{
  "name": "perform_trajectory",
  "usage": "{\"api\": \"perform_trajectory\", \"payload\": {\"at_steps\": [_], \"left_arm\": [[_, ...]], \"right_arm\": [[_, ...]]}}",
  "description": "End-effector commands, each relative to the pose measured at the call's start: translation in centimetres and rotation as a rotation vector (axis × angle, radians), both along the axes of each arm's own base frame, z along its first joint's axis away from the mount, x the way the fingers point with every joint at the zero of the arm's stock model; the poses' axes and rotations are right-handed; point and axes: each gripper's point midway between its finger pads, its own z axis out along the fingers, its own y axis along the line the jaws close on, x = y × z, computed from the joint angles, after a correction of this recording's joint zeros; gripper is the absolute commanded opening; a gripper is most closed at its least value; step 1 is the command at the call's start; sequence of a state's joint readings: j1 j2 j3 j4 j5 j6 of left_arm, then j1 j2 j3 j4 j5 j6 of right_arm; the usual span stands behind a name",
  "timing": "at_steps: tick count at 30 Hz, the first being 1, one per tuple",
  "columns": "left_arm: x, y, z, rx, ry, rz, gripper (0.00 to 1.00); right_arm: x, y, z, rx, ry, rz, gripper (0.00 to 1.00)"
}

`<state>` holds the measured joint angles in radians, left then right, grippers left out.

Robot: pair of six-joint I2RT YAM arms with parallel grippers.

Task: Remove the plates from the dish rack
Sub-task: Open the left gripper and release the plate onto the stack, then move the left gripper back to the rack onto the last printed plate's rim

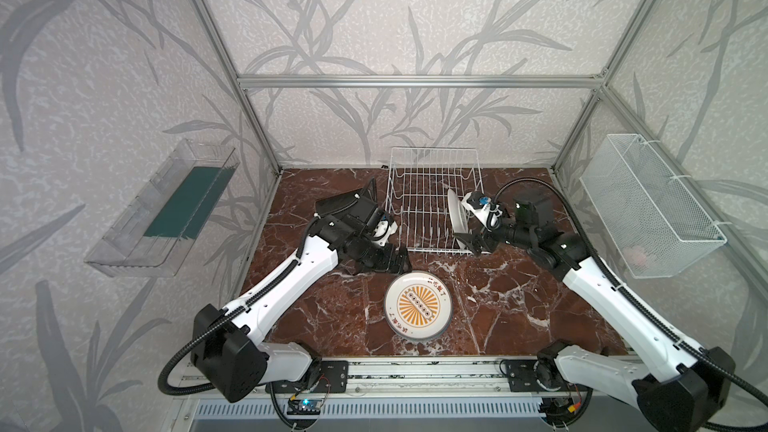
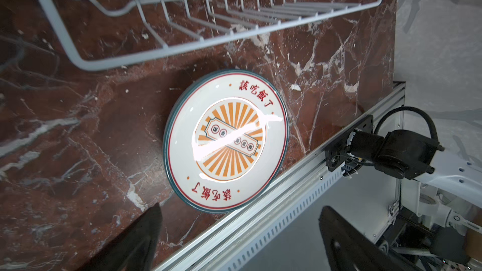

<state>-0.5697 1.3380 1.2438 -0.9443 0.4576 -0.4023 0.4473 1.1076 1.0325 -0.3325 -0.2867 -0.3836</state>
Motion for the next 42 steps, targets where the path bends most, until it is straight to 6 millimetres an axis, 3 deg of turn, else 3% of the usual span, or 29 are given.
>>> {"api": "perform_trajectory", "payload": {"at_steps": [1,9,19,26,32,37,42], "left_arm": [[3.0,0.1,2.3,0.003,-0.114,0.059,0.95],[9.9,-4.9,6.3,-0.185,-0.247,0.104,0.91],[15.6,-9.8,3.9,-0.165,-0.24,0.035,0.79],[16.9,-13.1,2.3,-0.198,-0.188,-0.023,0.69],[16.9,-15.8,1.2,-0.224,-0.159,-0.058,0.67],[17.4,-16.3,-0.7,-0.167,-0.159,-0.067,0.63],[17.7,-16.6,-1.4,-0.154,-0.159,-0.058,0.53]], "right_arm": [[1.8,-2.5,1.5,0.078,-0.048,-0.173,0.99],[3.9,-7.7,1.4,0.215,0.033,-0.412,0.99],[4.6,-9.1,1.0,0.254,0.052,-0.472,0.99],[4.4,-9.3,0.8,0.271,0.062,-0.484,0.99],[4.5,-9.4,0.8,0.27,0.062,-0.485,0.99],[4.3,-9.3,1.0,0.271,0.053,-0.473,0.99],[4.2,-9.3,0.6,0.256,0.057,-0.47,0.99]]}}
